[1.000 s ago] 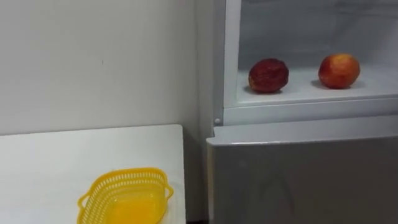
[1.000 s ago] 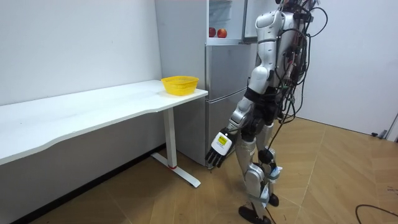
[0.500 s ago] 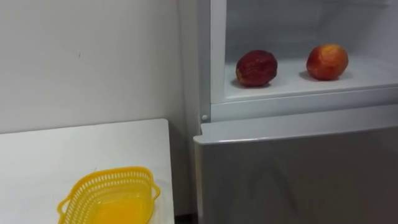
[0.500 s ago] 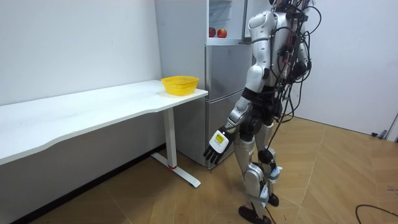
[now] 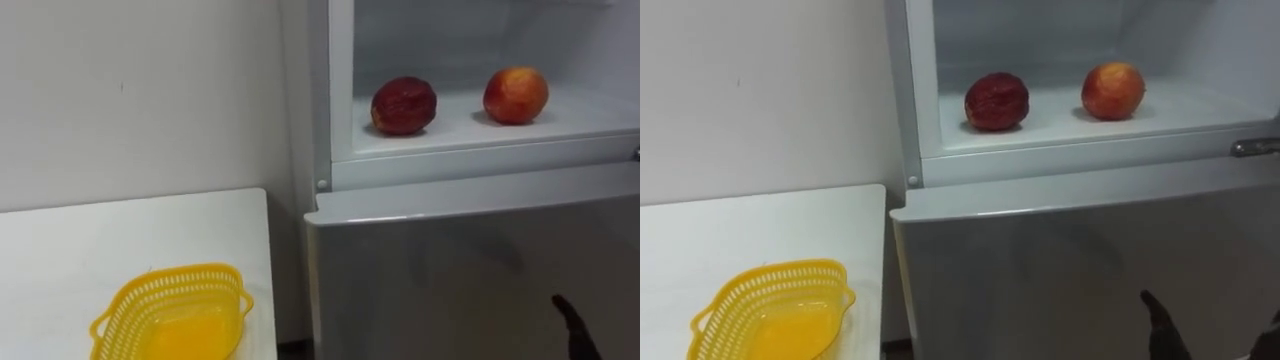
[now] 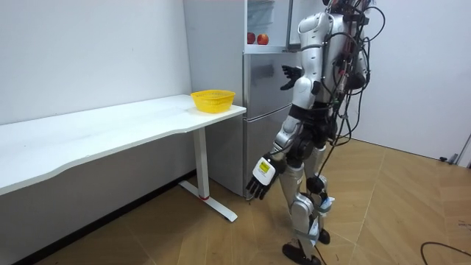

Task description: Retrieve from the upper fridge

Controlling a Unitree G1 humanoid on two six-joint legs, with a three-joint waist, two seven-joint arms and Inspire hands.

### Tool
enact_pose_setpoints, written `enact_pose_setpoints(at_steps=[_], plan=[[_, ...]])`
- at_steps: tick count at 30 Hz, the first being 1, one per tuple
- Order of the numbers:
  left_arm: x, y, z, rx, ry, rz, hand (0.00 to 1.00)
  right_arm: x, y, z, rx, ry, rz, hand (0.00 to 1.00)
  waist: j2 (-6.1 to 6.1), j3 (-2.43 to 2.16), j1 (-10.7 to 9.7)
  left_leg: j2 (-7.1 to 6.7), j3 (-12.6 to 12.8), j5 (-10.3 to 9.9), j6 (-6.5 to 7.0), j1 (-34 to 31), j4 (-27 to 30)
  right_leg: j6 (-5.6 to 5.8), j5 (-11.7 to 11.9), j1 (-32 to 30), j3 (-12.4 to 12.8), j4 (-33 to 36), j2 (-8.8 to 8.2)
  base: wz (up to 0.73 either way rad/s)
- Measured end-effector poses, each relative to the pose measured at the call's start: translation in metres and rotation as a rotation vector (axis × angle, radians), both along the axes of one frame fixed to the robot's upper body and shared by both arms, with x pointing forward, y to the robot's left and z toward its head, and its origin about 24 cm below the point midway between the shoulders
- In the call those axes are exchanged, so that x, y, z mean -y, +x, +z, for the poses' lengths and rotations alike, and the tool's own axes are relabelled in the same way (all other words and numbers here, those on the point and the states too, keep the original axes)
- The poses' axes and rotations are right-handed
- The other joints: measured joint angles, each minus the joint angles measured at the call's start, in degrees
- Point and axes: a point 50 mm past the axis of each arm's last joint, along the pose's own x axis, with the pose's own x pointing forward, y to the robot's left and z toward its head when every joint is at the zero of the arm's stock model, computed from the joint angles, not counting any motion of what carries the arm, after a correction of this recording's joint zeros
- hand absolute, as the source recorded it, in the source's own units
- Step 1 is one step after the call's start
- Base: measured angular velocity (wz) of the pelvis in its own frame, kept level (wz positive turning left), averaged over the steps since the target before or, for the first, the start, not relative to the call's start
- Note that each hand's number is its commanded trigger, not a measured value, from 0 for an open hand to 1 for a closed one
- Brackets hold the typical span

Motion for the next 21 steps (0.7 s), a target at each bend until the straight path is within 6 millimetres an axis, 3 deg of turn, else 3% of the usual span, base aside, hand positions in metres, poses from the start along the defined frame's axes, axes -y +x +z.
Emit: enact_pose_setpoints(at_steps=[2,3,9,18,21], plan=[[0.0,-0.002,0.0,-0.014,-0.002,-0.009,0.0,-0.001,0.004,0.009,0.045,-0.027,0.012,0.0,-0.17,-0.12,0.2,-0.01,0.0,0.0,0.0,0.0,0.1,0.01,0.0,0.0,0.0,0.1,-0.01,0.0],[-0.001,-0.002,0.0,-0.015,-0.003,-0.013,0.0,-0.002,0.006,0.015,0.082,-0.028,0.011,0.0,0.12,0.04,0.5,0.0,0.0,0.0,0.0,0.1,0.1,0.0,0.0,0.1,0.0,0.1,-0.01,0.0],[0.001,-0.006,-0.001,-0.035,-0.008,-0.054,0.0,-0.008,0.022,0.042,0.253,-0.033,0.034,0.0,-0.71,0.13,0.6,0.09,-0.1,0.0,-0.02,0.2,0.2,-0.02,0.0,0.3,-0.4,0.0,-0.03,0.0],[-0.007,0.005,0.001,-0.045,0.002,-0.128,0.0,-0.017,0.027,0.05,0.301,-0.011,0.082,0.0,-2.38,0.07,2.0,0.05,-0.7,0.0,-0.02,-0.1,0.2,-0.01,0.0,0.3,-1.0,0.0,-0.17,0.02],[-0.007,0.004,0.001,-0.064,0.008,-0.149,0.0,-0.017,0.032,0.063,0.36,0.038,0.09,0.0,-2.56,-0.04,2.2,0.04,-1.1,0.0,-0.01,-0.1,0.2,-0.01,0.0,0.3,-1.5,0.0,-0.26,0.04]])
